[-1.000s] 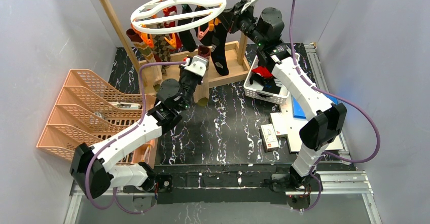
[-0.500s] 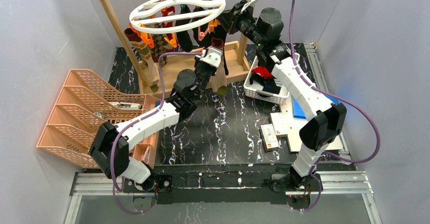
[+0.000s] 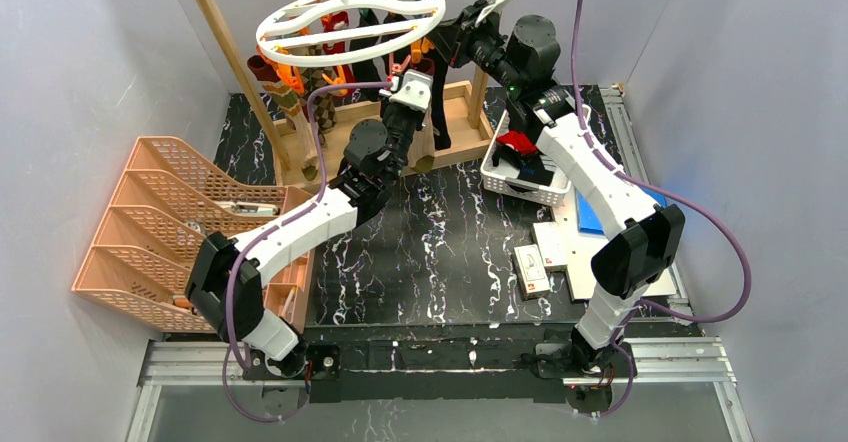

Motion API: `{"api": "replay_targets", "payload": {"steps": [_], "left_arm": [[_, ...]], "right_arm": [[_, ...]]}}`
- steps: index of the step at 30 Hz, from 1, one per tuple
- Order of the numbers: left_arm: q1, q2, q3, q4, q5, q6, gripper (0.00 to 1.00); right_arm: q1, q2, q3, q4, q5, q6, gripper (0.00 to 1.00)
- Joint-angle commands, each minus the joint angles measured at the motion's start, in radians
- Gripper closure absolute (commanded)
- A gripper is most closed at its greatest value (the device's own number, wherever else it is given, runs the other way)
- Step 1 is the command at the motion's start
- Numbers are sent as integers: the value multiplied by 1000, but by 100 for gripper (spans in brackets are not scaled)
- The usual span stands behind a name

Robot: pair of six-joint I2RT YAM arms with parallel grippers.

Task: Clip the socks to the hanger
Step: Clamp the sock onto the hanger.

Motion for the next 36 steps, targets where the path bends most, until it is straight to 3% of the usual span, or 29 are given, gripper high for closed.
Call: {"api": "replay_targets", "payload": {"steps": [1,36], "left_arm": [[13,6,55,2,-27,-35,100],[29,-27,110,-4,14,-66,100]], "right_arm": [[5,-49,9,30,-11,2,99],[14,-53,-44,30,-13,-24,99]]}}
